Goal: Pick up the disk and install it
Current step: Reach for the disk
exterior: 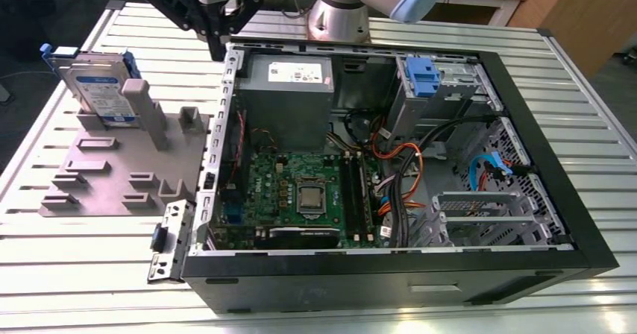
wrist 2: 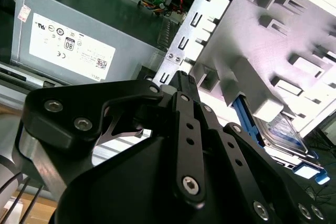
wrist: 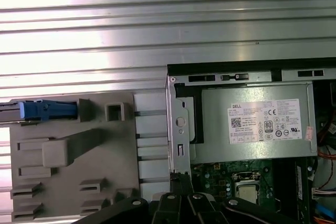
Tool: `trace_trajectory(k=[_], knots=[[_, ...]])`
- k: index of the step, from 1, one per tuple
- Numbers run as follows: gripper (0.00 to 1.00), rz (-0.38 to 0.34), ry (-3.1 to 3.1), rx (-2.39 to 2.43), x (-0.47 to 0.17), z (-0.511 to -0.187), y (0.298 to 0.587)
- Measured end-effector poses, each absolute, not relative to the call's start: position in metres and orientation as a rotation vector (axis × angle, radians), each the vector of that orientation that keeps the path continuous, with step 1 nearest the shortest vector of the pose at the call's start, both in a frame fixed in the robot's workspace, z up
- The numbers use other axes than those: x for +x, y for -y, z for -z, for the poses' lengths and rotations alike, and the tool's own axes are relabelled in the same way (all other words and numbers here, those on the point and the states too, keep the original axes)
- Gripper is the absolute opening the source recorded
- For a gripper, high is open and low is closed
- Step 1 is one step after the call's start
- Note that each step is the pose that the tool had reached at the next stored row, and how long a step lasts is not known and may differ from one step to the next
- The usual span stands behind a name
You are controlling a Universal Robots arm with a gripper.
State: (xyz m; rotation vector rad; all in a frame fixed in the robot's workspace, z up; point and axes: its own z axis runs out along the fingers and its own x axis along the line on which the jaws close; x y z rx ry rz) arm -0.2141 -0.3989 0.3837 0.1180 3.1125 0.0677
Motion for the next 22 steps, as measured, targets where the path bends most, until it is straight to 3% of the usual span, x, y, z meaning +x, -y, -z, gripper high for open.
trace_trajectory(k=[22], knots=[[0.11, -0.068, -3.113, 0.118, -0.228, -0.383, 0.399]])
